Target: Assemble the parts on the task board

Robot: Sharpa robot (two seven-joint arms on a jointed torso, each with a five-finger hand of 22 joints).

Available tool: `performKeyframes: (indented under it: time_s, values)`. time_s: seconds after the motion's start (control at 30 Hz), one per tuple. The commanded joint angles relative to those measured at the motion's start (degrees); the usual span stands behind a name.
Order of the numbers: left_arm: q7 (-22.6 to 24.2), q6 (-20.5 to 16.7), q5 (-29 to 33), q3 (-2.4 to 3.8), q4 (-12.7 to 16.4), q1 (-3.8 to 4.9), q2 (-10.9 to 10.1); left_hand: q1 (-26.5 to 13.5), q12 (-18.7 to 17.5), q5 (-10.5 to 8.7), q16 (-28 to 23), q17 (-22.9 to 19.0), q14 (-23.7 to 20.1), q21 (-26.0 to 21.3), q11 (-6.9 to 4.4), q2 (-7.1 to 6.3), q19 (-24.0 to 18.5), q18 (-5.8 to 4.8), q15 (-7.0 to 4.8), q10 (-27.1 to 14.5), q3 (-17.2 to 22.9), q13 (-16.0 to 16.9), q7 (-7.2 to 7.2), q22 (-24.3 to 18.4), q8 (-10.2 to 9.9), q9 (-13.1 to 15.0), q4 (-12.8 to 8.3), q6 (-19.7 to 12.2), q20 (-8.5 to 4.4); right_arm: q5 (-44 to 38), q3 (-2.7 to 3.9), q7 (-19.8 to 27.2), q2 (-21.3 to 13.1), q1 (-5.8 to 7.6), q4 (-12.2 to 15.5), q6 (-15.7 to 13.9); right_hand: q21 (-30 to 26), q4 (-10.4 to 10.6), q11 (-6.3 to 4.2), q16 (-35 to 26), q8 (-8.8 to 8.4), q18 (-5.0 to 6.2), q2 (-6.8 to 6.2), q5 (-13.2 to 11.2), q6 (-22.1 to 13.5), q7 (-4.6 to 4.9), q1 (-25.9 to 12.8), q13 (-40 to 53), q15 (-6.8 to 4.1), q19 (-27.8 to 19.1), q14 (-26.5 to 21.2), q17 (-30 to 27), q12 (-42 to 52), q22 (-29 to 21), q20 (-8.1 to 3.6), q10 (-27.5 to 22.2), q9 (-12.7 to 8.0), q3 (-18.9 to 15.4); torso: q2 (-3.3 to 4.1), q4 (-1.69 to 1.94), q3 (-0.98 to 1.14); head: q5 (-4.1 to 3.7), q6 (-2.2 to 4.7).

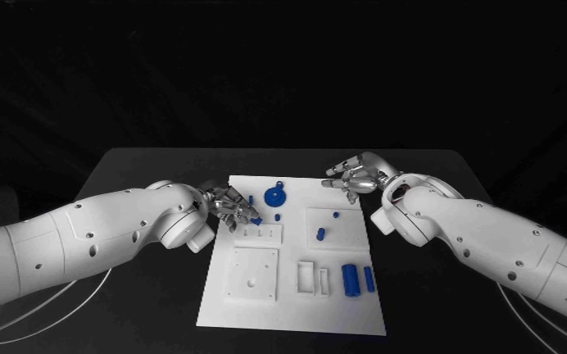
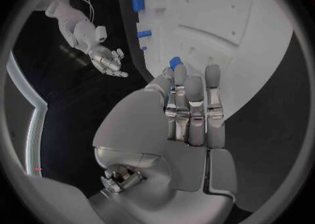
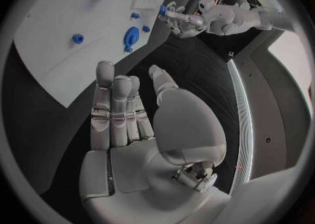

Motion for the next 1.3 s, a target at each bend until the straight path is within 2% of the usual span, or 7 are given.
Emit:
performKeyframes:
  time_s: [0.03, 0.13, 0.33, 0.6, 0.73, 1.03, 1.3]
  values:
    - [1.91, -1.33, 11.09, 0.08, 0.19, 0.10, -0.01, -0.16, 0.43, 0.22, 0.23, 0.10, 0.15, 0.04, -0.09, 0.63, 0.29, -0.13, -0.46, 0.30, 0.55, 0.09, -2.12, 1.19, 0.12, 6.74, -0.17, 2.58, -0.31, -9.64, -0.09, 2.62, 0.24, -0.19, 1.64, 0.22, 0.49, -1.12, -0.32, 0.27, -0.19, 0.48, 0.72, -0.27, 0.68, -0.01, 0.03, -0.09, -0.10, 1.00, -0.01, 0.01, 0.16, 1.01, -0.03, 0.08, -0.06, 0.09, -0.01, 0.04, 0.00, 0.09, 0.25]
    - [2.08, -1.72, 13.86, 0.09, 0.19, 0.12, -0.03, -0.22, 0.45, 0.26, 0.25, 0.10, 0.16, 0.08, -0.12, 0.62, 0.31, -0.13, -0.46, 0.34, 0.58, 0.09, -2.12, 1.20, 0.18, 6.82, -0.19, 2.65, -0.32, -14.14, -0.36, 2.54, 0.44, -0.28, 2.86, 0.15, 1.61, -1.79, -0.41, 0.44, -0.16, 0.43, 0.66, -0.77, 1.23, -0.14, 0.03, 0.06, -0.15, 1.18, 0.16, 0.12, 0.39, 1.22, -0.07, 0.32, -0.04, 0.14, -0.03, 0.02, -0.03, 0.11, 0.33]
    - [2.44, -2.62, 18.08, 0.09, 0.25, 0.14, -0.15, -0.37, 0.49, 0.29, 0.29, 0.09, 0.16, 0.13, -0.14, 0.60, 0.27, -0.14, -0.49, 0.44, 0.69, 0.11, -2.16, 1.18, 0.19, 7.00, -0.21, 2.74, -0.33, -23.72, -1.64, 0.81, 1.17, -0.36, 5.76, -0.30, 4.00, -2.51, -0.54, 0.84, -0.15, 0.29, 0.31, -2.00, 1.90, -0.33, 0.06, 0.33, -0.27, 1.54, 0.57, 0.42, 0.70, 1.66, -0.19, 0.70, -0.04, 0.05, -0.05, -0.04, -0.08, 0.14, 0.44]
    - [2.71, -3.15, 20.14, 0.09, 0.35, 0.14, -0.23, -0.56, 0.45, 0.31, 0.35, 0.07, 0.17, 0.18, -0.16, 0.53, 0.22, -0.16, -0.52, 0.53, 0.96, 0.10, -2.19, 1.16, 0.17, 7.32, -0.33, 2.77, -0.37, -30.35, -4.31, -2.49, 3.66, -0.38, 7.84, -0.53, 5.45, -2.71, -0.60, 0.99, -0.17, 0.22, -0.14, -2.54, 2.12, -0.42, -0.05, 0.48, -0.35, 1.63, 0.84, 0.62, 0.72, 1.83, -0.27, 1.00, -0.05, 0.04, -0.04, 0.11, -0.08, 0.11, 0.77]
    - [2.93, -3.49, 19.54, 0.09, 0.32, 0.14, -0.28, -0.54, 0.42, 0.32, 0.35, 0.05, 0.17, 0.22, -0.17, 0.53, 0.22, -0.14, -0.51, 0.52, 1.09, 0.09, -2.17, 1.16, 0.16, 7.41, -0.43, 2.72, -0.36, -31.67, -5.15, -3.58, 4.56, -0.39, 7.98, -0.39, 5.53, -2.70, -0.61, 0.93, -0.17, 0.22, -0.20, -2.70, 2.10, -0.41, 0.10, 0.53, -0.34, 1.50, 0.82, 0.66, 0.66, 1.78, -0.27, 0.98, -0.05, 0.27, 0.01, 0.16, -0.10, 0.19, 0.73]
    - [4.03, -4.14, 15.06, 0.08, 0.50, 0.15, -0.53, -0.45, -0.11, 0.33, 0.14, -0.16, 0.20, 0.23, 0.08, 0.23, 0.28, 0.01, -0.32, -0.31, 1.08, -0.16, -1.76, 1.11, 0.00, 7.17, -0.68, 1.33, -0.24, -33.37, -5.79, -5.57, 5.29, -0.39, 8.48, -0.08, 6.92, -2.65, -0.74, 0.98, -0.18, 0.16, -0.33, -2.97, 2.80, -0.56, 0.04, 0.69, -0.46, 1.54, 1.12, 0.82, 0.67, 1.94, -0.36, 1.23, -0.05, 0.93, 0.00, 0.02, -0.05, 0.48, 0.74]
    - [6.59, -5.04, 8.90, 0.07, 1.02, 0.15, -0.54, 1.06, -0.96, 0.30, -0.24, -0.45, -0.02, 0.02, 0.67, -1.16, 0.02, 0.39, 0.21, -2.42, -1.82, -0.57, -0.42, 1.13, 0.02, 5.69, -3.39, -1.23, 0.23, -33.60, -6.15, -6.65, 5.65, -0.39, 8.82, 0.92, 11.88, -2.32, -1.01, 2.77, -0.19, -0.30, -0.52, -4.71, 4.43, -0.98, -0.67, 2.33, -0.68, 1.77, 1.90, 2.72, 2.02, 2.65, -0.63, 1.80, -0.06, 2.06, 0.00, -0.03, -0.07, 0.59, 0.91]
